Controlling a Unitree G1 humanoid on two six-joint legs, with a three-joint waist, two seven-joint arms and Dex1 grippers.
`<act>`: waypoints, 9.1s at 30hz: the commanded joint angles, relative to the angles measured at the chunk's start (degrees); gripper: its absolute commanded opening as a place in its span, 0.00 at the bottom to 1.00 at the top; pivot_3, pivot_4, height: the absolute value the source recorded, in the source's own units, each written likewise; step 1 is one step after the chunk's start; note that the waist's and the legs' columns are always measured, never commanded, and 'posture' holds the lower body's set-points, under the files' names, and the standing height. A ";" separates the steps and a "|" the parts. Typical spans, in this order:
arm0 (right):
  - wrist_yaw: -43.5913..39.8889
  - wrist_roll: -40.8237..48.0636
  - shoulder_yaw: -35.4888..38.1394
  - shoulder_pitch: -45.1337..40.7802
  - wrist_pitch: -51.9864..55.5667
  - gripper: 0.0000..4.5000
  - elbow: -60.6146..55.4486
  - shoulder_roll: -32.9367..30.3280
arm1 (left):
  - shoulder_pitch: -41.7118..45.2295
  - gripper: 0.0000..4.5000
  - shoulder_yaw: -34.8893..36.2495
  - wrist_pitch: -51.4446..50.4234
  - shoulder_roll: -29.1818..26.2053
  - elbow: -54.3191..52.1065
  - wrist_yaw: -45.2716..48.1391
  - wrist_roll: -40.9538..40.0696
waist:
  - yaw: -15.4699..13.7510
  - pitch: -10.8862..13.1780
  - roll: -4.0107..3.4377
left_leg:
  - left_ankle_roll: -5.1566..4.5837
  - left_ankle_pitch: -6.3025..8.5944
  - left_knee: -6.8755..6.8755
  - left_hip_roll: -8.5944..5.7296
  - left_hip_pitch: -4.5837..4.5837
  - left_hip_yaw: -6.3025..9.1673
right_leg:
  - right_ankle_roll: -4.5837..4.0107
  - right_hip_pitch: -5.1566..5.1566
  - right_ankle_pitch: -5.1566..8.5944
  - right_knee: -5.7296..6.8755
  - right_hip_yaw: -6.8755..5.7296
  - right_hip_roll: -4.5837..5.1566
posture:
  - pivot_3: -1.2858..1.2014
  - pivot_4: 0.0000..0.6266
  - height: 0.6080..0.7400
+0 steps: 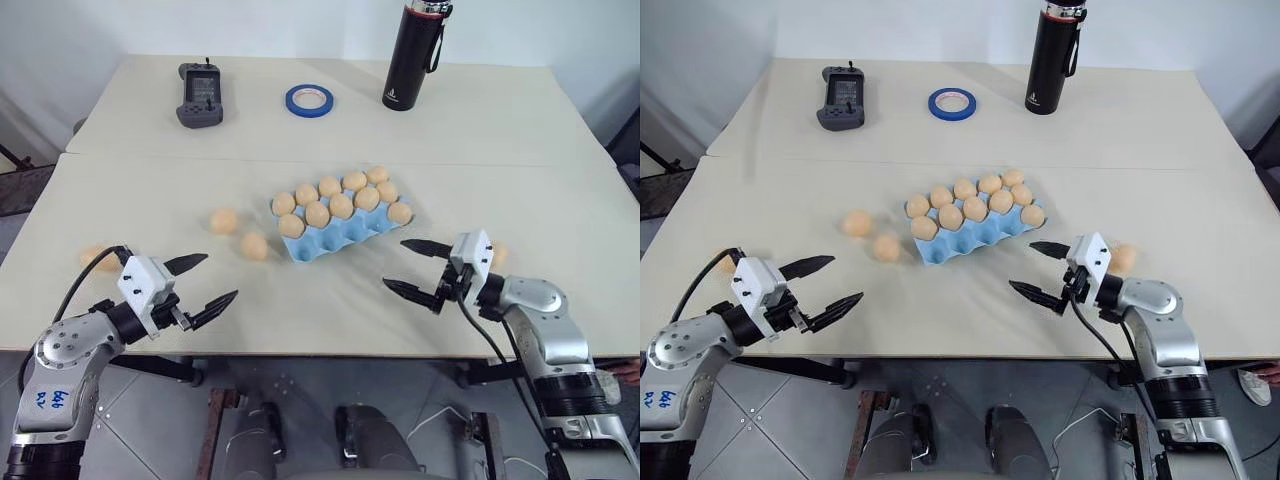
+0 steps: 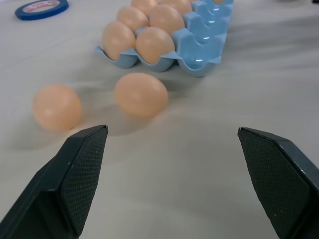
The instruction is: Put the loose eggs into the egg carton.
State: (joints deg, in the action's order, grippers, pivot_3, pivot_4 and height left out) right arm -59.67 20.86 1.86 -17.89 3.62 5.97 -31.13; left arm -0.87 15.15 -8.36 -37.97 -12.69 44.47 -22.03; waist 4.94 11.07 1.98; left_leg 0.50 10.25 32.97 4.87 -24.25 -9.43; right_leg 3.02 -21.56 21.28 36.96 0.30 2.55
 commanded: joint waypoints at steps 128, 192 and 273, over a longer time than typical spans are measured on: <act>-1.12 5.07 4.17 8.16 -8.09 1.00 -7.35 -0.60 | 40.01 0.46 -21.14 3.87 26.60 31.75 -6.66 11.85 | -3.09 0.00 -0.06 | -0.30 -0.12 1.03 -0.12 0.00 0.13 | 0.36 0.21 -0.20 0.70 -0.04 -0.01 | 0.52 0.24 1.00; -3.91 3.99 0.90 2.05 -10.64 1.00 -2.75 4.31 | 34.03 1.00 -5.08 5.96 16.95 39.06 -20.62 11.16 | -1.75 0.01 -0.02 | -0.52 -0.10 0.97 -0.05 0.00 0.05 | 0.32 0.16 -0.19 0.71 -0.01 -0.02 | 0.52 0.24 1.00; -8.72 4.17 -1.78 -4.63 -10.60 1.00 3.45 7.25 | -6.32 0.99 21.27 2.81 23.67 -1.56 -37.72 -0.82 | -1.19 0.00 0.10 | -0.44 0.06 0.88 -0.04 -0.03 0.25 | 0.16 0.20 -0.11 0.55 -0.16 0.12 | 0.52 0.24 1.00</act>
State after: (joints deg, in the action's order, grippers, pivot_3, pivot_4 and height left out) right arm -68.11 24.41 -0.31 -22.12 -6.23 10.36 -24.01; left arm -8.02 35.09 -4.70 -13.81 -12.96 9.15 -21.99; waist 3.75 11.07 2.08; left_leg 0.06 10.31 33.88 4.83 -24.27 -9.18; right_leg 3.20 -21.35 21.17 37.51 0.14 2.65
